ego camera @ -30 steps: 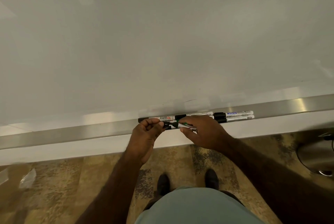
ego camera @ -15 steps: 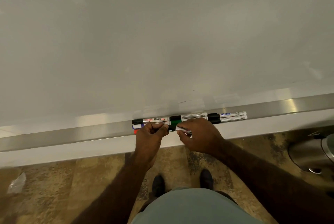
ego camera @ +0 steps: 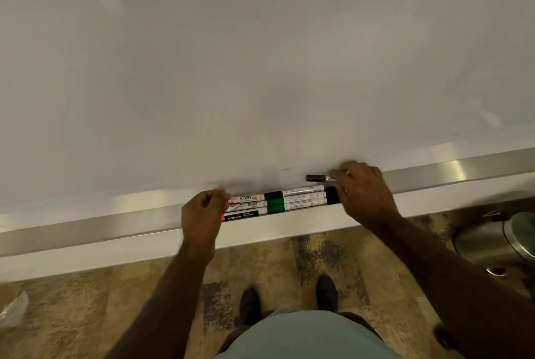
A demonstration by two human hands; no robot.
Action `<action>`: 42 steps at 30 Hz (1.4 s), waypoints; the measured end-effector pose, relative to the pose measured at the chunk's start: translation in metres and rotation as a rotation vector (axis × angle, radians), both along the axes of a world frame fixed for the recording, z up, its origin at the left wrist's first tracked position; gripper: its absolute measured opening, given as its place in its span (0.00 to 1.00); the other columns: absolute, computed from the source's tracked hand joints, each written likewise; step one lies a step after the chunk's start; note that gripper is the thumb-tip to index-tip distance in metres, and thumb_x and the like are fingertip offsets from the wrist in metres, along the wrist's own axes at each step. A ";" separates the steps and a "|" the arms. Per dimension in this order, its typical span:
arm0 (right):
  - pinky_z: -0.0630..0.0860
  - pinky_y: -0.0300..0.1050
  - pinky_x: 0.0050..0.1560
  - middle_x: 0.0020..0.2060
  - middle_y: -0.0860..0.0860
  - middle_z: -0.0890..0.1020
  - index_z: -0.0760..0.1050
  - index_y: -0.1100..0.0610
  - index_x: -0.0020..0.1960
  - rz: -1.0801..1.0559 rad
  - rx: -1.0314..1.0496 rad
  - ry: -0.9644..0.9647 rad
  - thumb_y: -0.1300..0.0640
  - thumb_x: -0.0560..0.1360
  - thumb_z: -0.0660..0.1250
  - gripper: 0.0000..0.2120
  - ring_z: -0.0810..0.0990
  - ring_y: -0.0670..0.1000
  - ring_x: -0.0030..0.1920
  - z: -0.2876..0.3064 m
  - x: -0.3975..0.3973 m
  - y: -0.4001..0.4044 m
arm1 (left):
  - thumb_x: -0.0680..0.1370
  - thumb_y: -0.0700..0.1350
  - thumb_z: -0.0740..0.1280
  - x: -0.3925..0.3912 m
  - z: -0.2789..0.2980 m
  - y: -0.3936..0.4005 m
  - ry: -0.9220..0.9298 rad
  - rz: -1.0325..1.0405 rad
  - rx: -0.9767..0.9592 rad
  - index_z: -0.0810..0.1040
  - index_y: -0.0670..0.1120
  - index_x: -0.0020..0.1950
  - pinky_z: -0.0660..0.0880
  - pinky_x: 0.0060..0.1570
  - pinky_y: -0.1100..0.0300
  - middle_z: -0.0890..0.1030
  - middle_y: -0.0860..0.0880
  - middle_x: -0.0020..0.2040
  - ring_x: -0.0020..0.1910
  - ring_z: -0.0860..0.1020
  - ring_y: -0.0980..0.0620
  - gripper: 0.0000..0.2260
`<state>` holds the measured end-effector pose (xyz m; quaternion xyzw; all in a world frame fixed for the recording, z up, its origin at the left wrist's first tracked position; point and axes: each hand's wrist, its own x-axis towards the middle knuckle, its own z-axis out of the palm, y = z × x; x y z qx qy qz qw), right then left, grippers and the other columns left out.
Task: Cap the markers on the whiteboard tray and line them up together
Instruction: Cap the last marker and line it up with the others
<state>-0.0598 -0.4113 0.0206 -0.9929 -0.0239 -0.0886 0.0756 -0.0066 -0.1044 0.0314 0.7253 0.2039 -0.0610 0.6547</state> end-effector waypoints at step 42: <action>0.75 0.53 0.50 0.53 0.60 0.79 0.73 0.61 0.58 -0.747 0.526 0.154 0.49 0.74 0.67 0.18 0.77 0.61 0.50 -0.033 0.000 -0.046 | 0.78 0.38 0.63 0.009 -0.043 0.038 0.085 -0.218 0.617 0.75 0.42 0.64 0.74 0.57 0.49 0.80 0.42 0.58 0.51 0.75 0.47 0.15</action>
